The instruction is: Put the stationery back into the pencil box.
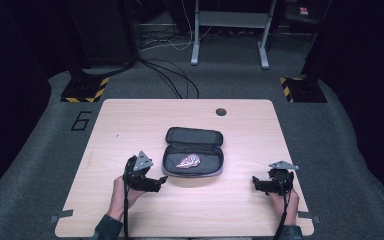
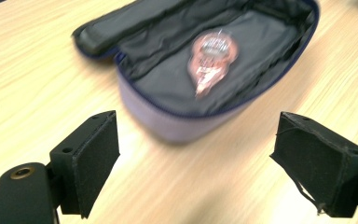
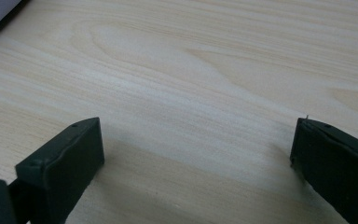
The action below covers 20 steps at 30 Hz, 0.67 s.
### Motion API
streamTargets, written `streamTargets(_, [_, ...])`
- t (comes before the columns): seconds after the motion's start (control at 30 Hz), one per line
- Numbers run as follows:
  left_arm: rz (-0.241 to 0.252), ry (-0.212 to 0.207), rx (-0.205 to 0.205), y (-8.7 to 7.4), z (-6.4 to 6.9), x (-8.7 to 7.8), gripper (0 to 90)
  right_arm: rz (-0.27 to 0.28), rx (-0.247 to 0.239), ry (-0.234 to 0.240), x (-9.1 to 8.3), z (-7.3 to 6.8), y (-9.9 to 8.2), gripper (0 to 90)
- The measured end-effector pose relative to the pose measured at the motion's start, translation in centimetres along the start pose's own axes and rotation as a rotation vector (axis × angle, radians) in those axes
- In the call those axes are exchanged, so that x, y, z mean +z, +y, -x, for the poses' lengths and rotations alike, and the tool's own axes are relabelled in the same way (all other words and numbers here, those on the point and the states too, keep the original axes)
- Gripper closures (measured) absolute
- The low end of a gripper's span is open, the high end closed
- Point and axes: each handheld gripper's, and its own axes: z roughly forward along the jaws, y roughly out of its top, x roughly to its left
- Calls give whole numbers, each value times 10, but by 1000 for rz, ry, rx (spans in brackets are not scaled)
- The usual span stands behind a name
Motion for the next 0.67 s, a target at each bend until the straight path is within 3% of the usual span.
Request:
streamTargets(0.17, [-35,49,-4,-21,-5,-7,125,0,1,0,0,0,0,22])
streamTargets(0.4, [-123,105,-36,-57,-12,-1,74,-1,1,0,0,0,0,21])
streamTargets(0.67, [-141,115,-80,-74,-16,2,23,-6,13,-6,1,0,1,0])
